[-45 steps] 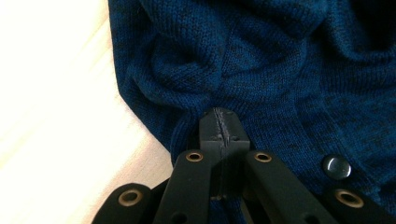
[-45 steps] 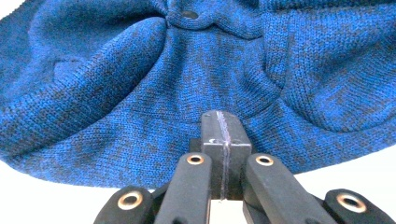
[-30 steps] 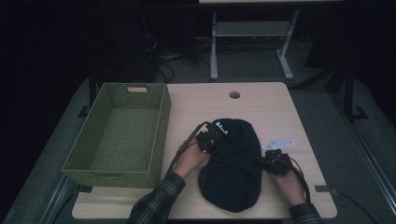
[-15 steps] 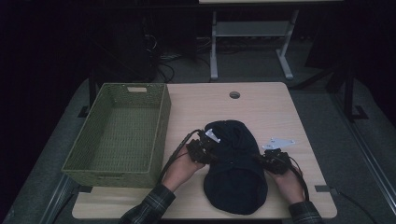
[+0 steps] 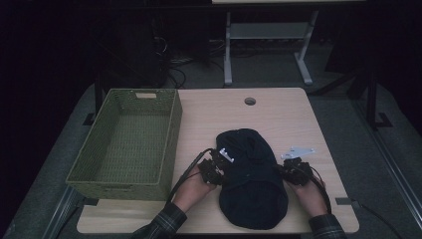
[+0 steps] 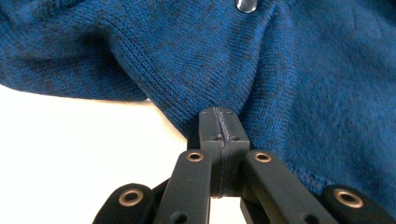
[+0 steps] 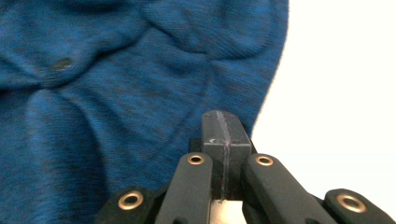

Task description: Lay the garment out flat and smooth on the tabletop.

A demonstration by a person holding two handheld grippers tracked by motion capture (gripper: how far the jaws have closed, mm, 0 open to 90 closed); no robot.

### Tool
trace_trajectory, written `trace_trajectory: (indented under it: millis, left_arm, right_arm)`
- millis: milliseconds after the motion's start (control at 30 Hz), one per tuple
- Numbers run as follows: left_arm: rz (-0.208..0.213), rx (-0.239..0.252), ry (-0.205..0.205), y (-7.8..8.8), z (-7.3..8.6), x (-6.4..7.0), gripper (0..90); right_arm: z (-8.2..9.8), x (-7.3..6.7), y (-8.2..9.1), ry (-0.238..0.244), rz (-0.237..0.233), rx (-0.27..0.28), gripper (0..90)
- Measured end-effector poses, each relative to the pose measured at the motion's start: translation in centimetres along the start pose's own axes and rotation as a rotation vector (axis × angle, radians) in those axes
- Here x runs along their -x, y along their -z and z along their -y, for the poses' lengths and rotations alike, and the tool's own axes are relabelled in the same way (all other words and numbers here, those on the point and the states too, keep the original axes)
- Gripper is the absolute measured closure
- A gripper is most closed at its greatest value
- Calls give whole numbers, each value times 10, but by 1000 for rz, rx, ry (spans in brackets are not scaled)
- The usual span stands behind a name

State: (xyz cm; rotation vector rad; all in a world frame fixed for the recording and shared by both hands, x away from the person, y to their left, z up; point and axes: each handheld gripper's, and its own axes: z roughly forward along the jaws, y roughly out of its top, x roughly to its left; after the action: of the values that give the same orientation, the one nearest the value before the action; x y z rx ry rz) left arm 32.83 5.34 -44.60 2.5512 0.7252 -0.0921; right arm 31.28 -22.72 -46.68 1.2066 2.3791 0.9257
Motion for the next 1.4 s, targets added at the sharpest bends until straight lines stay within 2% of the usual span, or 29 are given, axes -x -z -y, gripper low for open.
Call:
trace_trajectory:
  millis: [67, 200, 333, 467, 567, 667, 733, 833, 900, 1033, 1067, 1100, 1133, 1300, 1400]
  left_arm:
    - [2, -1, -4, 1, 1, 2, 900]
    - [28, 10, 10, 4, 2, -2, 900]
    - [-3, 29, 37, 12, 1, -12, 899]
    - [-35, 53, 47, 17, -5, -24, 899]
    - [-62, 85, 48, 17, -13, -29, 882]
    - [-64, 106, 50, 14, -22, -33, 866]
    - [-70, 96, 47, 7, -27, -36, 866]
    - [-102, 44, 27, -8, -32, -38, 899]
    - [-91, 43, 30, -8, -31, -40, 900]
    - [-122, -4, 18, -2, -27, -39, 900]
    - [-131, -15, 19, -1, -26, -39, 900]
    - [-158, -45, 9, 1, -23, -39, 900]
    - [-174, -53, 16, 4, -19, -42, 900]
    - [-152, -32, 49, 7, -13, -48, 900]
    - [-140, 8, 67, 11, -15, -51, 900]
  right_arm:
    - [0, 2, 1, -3, 25, -8, 900]
    - [0, 2, 1, -2, 24, -8, 900]
    - [0, 3, 1, -4, 17, -9, 900]
    - [0, 3, 1, 3, 20, -6, 900]
    - [0, 1, 1, 10, 25, -11, 900]
    - [-1, 0, 0, 11, 27, -9, 900]
    - [-1, -2, 0, 19, 27, -8, 900]
    - [-1, -3, -1, 30, 31, -5, 900]
    - [-1, -3, 0, 25, 25, -8, 900]
    - [-1, -4, 0, 33, 35, -21, 900]
    - [-2, -4, 0, 41, 36, -19, 900]
    - [-2, -4, 0, 45, 39, -22, 900]
    - [-2, -4, 0, 46, 40, -24, 900]
    - [-2, -4, 1, 41, 34, -29, 900]
    - [-5, -2, 4, 37, 12, -21, 900]
